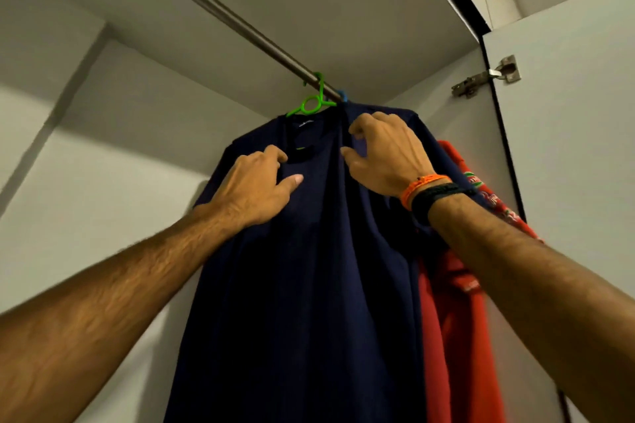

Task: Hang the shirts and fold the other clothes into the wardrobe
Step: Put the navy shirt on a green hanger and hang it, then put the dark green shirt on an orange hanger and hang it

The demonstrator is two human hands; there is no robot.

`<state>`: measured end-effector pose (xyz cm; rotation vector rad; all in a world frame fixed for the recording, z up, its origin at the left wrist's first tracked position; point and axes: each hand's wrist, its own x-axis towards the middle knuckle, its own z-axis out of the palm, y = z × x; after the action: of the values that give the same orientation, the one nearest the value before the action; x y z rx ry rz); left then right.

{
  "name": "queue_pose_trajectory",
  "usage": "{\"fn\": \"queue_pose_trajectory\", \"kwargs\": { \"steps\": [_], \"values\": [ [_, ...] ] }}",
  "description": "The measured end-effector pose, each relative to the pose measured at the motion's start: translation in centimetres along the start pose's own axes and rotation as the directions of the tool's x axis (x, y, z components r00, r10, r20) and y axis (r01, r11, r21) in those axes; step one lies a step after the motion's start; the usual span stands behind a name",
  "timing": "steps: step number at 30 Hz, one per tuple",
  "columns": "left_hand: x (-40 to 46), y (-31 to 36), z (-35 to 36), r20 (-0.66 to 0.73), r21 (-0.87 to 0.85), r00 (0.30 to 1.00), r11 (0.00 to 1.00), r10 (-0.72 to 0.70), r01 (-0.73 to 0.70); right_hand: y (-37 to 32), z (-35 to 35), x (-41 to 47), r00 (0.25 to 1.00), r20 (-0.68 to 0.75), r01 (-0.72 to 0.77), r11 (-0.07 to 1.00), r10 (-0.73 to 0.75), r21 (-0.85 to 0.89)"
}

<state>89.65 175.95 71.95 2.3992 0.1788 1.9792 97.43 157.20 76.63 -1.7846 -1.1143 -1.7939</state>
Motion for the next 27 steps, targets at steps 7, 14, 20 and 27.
{"fn": "queue_pose_trajectory", "kwargs": {
  "steps": [7, 14, 20, 27],
  "values": [
    [-8.5, 5.2, -0.7, 0.147, -0.269, 0.988, 0.963, 0.054, -0.013, -0.2, -6.2, -10.5, 0.989, 0.087, -0.122, 0.992, 0.118, 0.043],
    [-16.7, 15.8, 0.5, 0.308, -0.503, 0.946, 0.861, 0.098, 0.075, 2.0, -16.7, -21.7, 0.934, 0.218, -0.262, 0.957, 0.283, -0.122],
    [-26.0, 29.0, 1.4, 0.414, -0.644, 0.887, 0.755, 0.202, 0.128, 4.7, -27.2, -33.3, 0.842, 0.296, -0.39, 0.888, 0.451, -0.243],
    [-41.3, 49.0, 1.9, 0.582, -0.735, 0.723, 0.621, 0.373, 0.271, 10.2, -43.2, -51.1, 0.667, 0.375, -0.488, 0.758, 0.643, -0.433]
  ]
}}
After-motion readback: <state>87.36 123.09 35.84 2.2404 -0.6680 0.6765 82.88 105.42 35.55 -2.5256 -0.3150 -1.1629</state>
